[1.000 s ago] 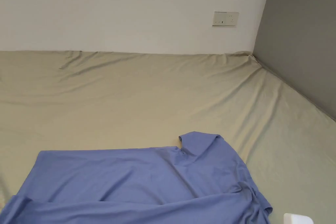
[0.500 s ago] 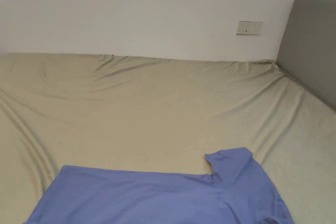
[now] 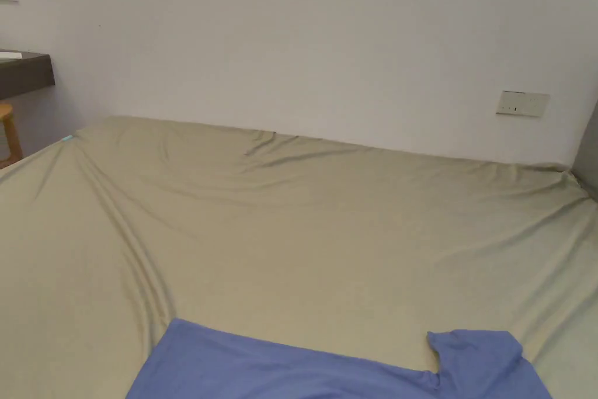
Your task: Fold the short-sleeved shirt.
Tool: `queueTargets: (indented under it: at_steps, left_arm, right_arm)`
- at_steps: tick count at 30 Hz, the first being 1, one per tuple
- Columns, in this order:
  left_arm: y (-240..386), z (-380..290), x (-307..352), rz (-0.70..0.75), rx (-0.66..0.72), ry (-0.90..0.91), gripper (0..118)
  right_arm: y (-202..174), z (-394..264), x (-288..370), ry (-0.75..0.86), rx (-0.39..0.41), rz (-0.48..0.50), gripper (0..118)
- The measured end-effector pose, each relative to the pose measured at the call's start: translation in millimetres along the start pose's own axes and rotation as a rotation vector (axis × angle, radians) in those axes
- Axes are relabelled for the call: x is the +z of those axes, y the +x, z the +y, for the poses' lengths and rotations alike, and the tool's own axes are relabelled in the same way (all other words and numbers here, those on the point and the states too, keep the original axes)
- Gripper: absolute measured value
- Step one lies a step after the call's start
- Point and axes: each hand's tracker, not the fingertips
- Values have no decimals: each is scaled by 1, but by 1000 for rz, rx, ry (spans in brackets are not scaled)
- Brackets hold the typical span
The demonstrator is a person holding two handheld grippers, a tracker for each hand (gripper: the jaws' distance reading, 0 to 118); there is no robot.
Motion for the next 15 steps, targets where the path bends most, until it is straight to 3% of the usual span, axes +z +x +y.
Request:
queueTargets:
  at_steps: [1,8,15]
  left_arm:
    - [2,8,1,14,-29,16,0]
    - [28,69,-46,-94,21,62,0]
    - [62,127,-153,-87,-30,-7,0]
  right_arm:
    - [-3,5,3,23,-4,11,2]
    - [-18,24,-7,18,-66,132,2]
    - [-31,36,-37,-24,-82,155,2]
